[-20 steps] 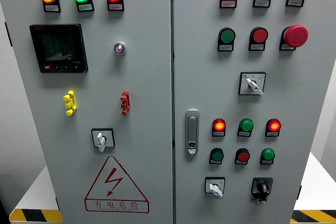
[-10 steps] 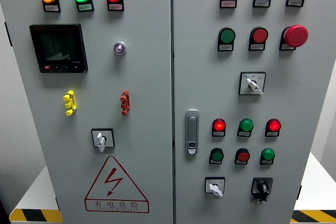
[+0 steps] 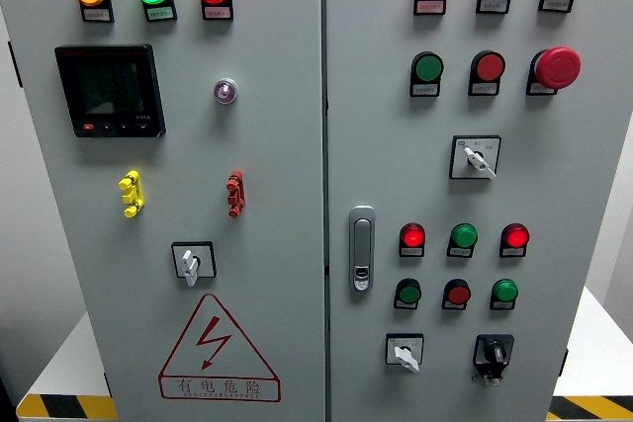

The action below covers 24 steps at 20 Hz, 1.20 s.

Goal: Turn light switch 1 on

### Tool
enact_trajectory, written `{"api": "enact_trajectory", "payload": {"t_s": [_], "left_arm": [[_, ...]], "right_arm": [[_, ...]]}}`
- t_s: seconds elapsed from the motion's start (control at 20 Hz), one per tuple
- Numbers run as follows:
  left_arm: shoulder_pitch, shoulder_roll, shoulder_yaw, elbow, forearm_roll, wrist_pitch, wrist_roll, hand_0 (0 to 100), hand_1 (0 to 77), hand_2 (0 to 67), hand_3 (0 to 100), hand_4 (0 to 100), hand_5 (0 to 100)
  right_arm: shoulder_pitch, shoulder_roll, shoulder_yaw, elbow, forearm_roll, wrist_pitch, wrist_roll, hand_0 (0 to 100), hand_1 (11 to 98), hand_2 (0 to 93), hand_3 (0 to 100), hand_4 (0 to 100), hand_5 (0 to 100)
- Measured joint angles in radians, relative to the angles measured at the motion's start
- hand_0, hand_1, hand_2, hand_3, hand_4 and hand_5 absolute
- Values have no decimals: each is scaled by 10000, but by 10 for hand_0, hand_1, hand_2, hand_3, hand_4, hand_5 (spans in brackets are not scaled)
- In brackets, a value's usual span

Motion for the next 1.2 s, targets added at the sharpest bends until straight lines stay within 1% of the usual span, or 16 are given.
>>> {"api": "enact_trajectory", "payload": {"t_s": [0.05, 0.15, 0.2, 0.4, 0.6, 0.65, 0.95, 1.0, 1.1, 1.2], "left_arm": [[1, 3, 13, -403, -25, 2, 129, 0, 461, 329, 647, 886, 678], [0, 6, 22, -1282, -133, 4, 433, 0, 481, 337, 661, 901, 733], [0, 7, 25, -1736, -238, 4, 603, 0, 485, 338, 662, 901, 742], [-8, 12, 39, -3394, -1004, 4, 1529, 0, 495, 338, 671, 904, 740], [-169, -10, 40, -4410, -1627, 0, 2268, 0, 502, 338, 687, 918, 735], [-236, -17, 35, -4550, -1667, 14, 2436, 0, 504, 338, 695, 919, 735], [-855, -71, -94, -5117, -1706, 161, 3508, 0, 514, 344, 736, 941, 756], [-959, -64, -125, -5175, -1706, 223, 3628, 0, 516, 348, 740, 942, 760], [-1256, -80, -284, -5240, -1709, 378, 3910, 0, 516, 354, 749, 950, 769], [-1613, -104, -595, -5259, -1729, 434, 4177, 0, 525, 360, 761, 960, 780]], "right_arm": [[-1, 0, 0, 0, 0, 0, 0, 0, 194, 0, 199, 194, 104], [0, 0, 0, 0, 0, -3, -1, 0, 198, 0, 198, 194, 104], [-1, 0, 0, 1, 0, -5, -4, 0, 199, 0, 198, 194, 104], [-1, 0, 0, 1, 0, -8, -7, 0, 201, 0, 198, 194, 105], [-2, 0, 0, 3, 0, -8, -11, 0, 186, 0, 198, 195, 105], [-1, 0, 0, 1, 0, -8, -10, 0, 196, 0, 198, 195, 105], [-1, 0, 0, -2, 0, 0, -6, 0, 199, 0, 198, 195, 105], [-1, 0, 0, -2, 0, 0, -6, 0, 183, 0, 198, 195, 105], [-2, 0, 0, -2, 0, 1, -6, 0, 198, 0, 198, 195, 105], [-2, 0, 0, -1, 0, 1, -7, 0, 199, 0, 198, 195, 105]]}}
